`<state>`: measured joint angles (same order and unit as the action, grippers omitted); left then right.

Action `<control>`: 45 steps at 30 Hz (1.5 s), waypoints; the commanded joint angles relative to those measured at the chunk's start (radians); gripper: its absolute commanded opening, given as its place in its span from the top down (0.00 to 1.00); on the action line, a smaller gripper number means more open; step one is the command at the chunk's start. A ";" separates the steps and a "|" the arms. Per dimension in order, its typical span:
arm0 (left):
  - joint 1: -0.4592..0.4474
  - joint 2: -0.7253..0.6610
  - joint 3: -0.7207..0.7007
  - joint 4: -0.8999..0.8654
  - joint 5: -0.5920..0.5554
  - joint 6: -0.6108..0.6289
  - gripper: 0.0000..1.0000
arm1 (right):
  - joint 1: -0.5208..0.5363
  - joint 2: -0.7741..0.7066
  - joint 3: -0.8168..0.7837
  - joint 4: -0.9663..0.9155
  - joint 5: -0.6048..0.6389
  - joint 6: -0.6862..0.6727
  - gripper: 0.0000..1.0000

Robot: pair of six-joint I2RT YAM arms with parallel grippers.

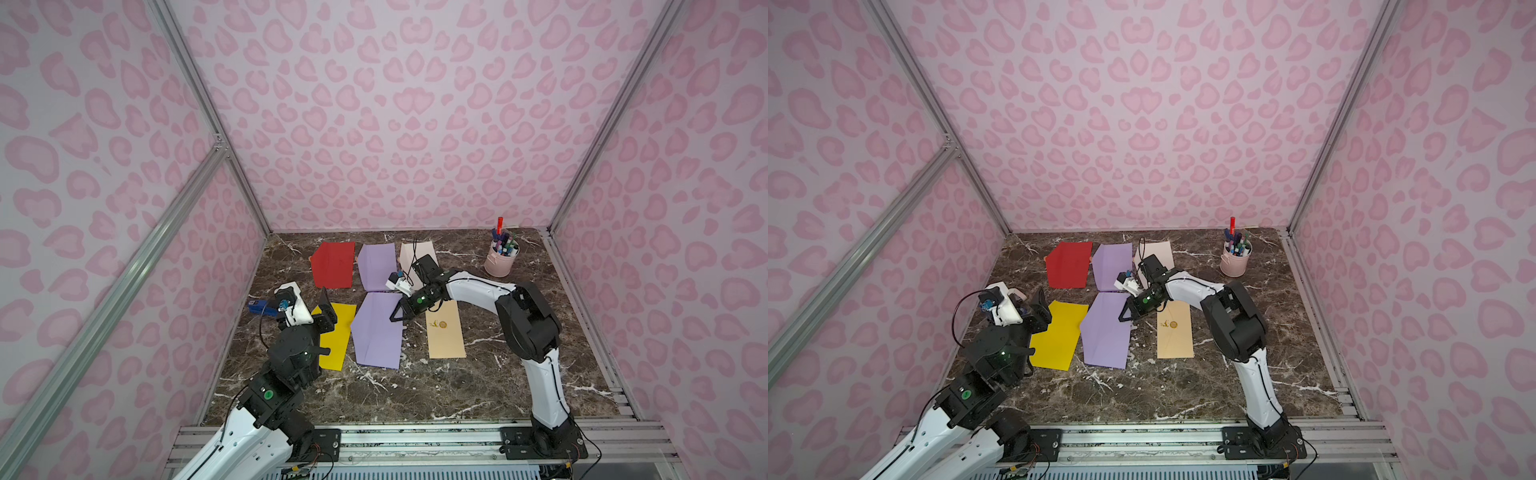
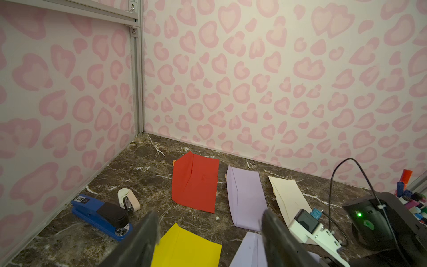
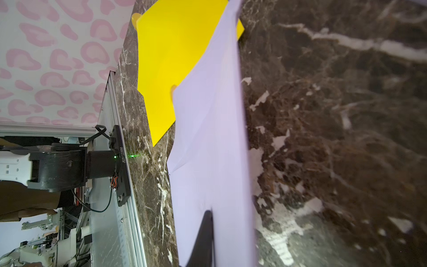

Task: Open the envelope
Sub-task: Place the envelope at the center of the board, then pick up the envelope from the center of the board.

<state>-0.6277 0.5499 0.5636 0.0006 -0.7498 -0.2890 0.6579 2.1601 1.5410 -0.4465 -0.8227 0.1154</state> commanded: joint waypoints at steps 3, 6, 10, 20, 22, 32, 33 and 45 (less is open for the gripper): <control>0.000 0.013 0.000 0.027 -0.010 0.011 0.28 | -0.010 0.019 0.011 -0.031 0.011 -0.028 0.70; 0.000 0.019 0.001 0.031 -0.006 0.012 0.28 | -0.011 0.032 0.021 -0.040 0.027 -0.026 0.61; 0.001 0.025 0.000 0.038 0.000 0.014 0.28 | -0.011 0.045 0.045 -0.062 0.065 -0.027 0.52; 0.002 0.026 -0.002 0.038 0.005 0.017 0.28 | -0.024 0.068 0.111 -0.135 0.186 -0.019 0.39; 0.002 0.024 -0.002 0.038 0.004 0.020 0.28 | -0.027 0.050 0.090 -0.129 0.205 -0.011 0.38; 0.002 0.110 0.016 0.091 0.205 0.054 0.28 | -0.042 -0.191 -0.095 -0.029 0.356 0.104 0.41; 0.002 0.146 0.025 0.102 0.271 0.057 0.28 | -0.043 -0.215 -0.117 -0.022 0.403 0.125 0.42; 0.002 0.623 0.119 0.279 0.759 -0.103 0.33 | -0.125 -0.429 -0.541 0.242 0.499 0.273 0.45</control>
<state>-0.6266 1.1332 0.6708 0.1852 -0.1177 -0.3412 0.5396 1.7622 1.0317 -0.3023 -0.3412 0.3496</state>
